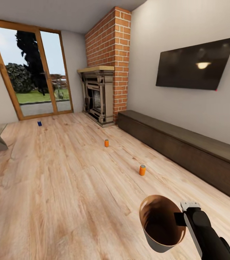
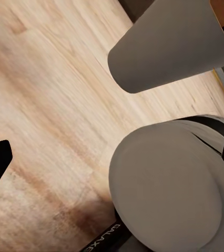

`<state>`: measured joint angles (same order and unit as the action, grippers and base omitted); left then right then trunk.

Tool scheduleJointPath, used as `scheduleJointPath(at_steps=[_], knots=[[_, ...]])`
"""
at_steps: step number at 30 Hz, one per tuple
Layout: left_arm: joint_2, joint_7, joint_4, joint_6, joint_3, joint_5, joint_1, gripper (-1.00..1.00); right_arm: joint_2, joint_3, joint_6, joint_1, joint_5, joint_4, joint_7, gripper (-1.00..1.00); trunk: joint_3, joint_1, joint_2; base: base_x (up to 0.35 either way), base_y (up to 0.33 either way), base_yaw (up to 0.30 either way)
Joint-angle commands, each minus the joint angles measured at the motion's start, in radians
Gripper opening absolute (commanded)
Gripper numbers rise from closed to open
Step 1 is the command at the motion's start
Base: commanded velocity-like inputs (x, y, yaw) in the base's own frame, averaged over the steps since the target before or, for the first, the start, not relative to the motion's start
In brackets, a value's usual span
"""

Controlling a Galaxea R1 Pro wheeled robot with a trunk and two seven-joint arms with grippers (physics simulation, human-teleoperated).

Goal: Put the three can of soda from the living room inside the tash can in the kitchen.

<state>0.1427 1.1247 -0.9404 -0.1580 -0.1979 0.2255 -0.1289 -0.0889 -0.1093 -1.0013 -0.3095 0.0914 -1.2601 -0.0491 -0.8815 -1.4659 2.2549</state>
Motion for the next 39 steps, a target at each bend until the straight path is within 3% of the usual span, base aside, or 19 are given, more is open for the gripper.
scheduleJointPath(at_steps=[1, 39], knots=[[0.0, 0.0, 0.0, 0.0, 0.0, 0.0, 0.0, 1.0, 0.0, 0.0, 0.001, 0.0, -0.007, 0.0, 0.0, -1.0, -0.001, 0.0, 0.0, 0.0, 0.0, -0.23], [0.0, 0.001, 0.0, 0.0, 0.0, 0.0, 0.0, 1.0, 0.001, 0.0, 0.001, 0.0, -0.007, 0.0, 0.0, -1.0, -0.031, 0.0, 0.0, 0.0, 0.0, -0.227]])
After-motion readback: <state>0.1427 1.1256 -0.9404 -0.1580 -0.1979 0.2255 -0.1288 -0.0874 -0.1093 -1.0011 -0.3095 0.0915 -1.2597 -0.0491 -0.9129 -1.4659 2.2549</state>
